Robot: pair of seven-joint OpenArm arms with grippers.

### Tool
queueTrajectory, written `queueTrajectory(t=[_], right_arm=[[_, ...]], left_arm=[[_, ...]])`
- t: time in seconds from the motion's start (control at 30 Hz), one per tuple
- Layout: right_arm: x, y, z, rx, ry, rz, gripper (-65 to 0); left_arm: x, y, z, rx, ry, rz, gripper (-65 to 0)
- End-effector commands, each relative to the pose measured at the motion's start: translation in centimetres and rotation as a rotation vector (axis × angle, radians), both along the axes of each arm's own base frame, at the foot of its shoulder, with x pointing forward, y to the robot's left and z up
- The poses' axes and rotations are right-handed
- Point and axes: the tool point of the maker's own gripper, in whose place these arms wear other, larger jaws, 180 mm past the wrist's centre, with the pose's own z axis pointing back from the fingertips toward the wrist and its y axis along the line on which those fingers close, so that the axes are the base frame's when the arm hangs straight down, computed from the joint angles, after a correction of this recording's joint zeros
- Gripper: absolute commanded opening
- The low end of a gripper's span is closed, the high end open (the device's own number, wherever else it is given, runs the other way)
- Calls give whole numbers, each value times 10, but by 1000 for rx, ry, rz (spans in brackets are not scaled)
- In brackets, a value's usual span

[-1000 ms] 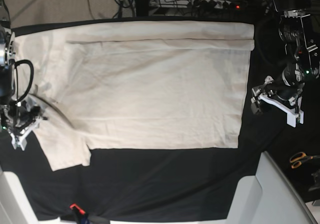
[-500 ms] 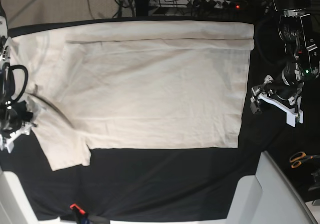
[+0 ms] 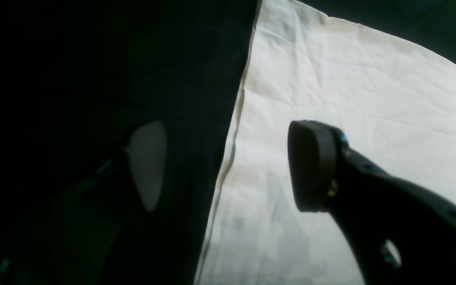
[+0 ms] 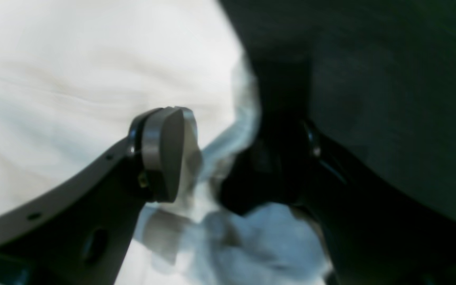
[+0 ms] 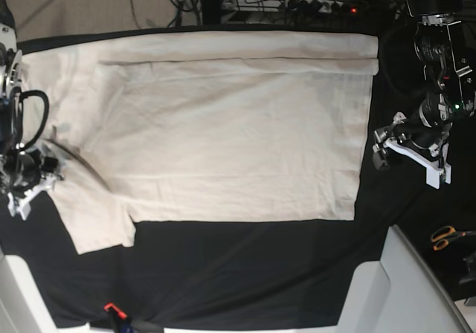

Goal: Fold the T-shirt properly
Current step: 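Pinch the shirt's side edge near the sleeve with the right gripper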

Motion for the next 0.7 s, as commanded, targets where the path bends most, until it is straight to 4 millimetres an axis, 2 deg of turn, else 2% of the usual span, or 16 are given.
queueTrajectory(t=[0.0, 0.27, 0.43, 0.5, 0.6, 0.67], right_arm=[[17, -13, 18, -21, -53, -7, -287], [19, -13, 19, -23, -56, -4, -287], [16, -10, 15, -81, -21, 71, -288], [17, -5, 14, -73, -22, 74, -323], [18, -2, 13, -70, -21, 80, -432], [18, 0, 13, -71, -21, 85, -479]], left_arm=[[9, 6, 15, 18, -48, -4, -193], [9, 7, 15, 20, -49, -1, -193], [9, 6, 15, 19, -48, -4, -193], [9, 6, 15, 19, -48, -4, -193], [9, 6, 15, 19, -48, -4, -193], [9, 6, 15, 19, -48, -4, -193]])
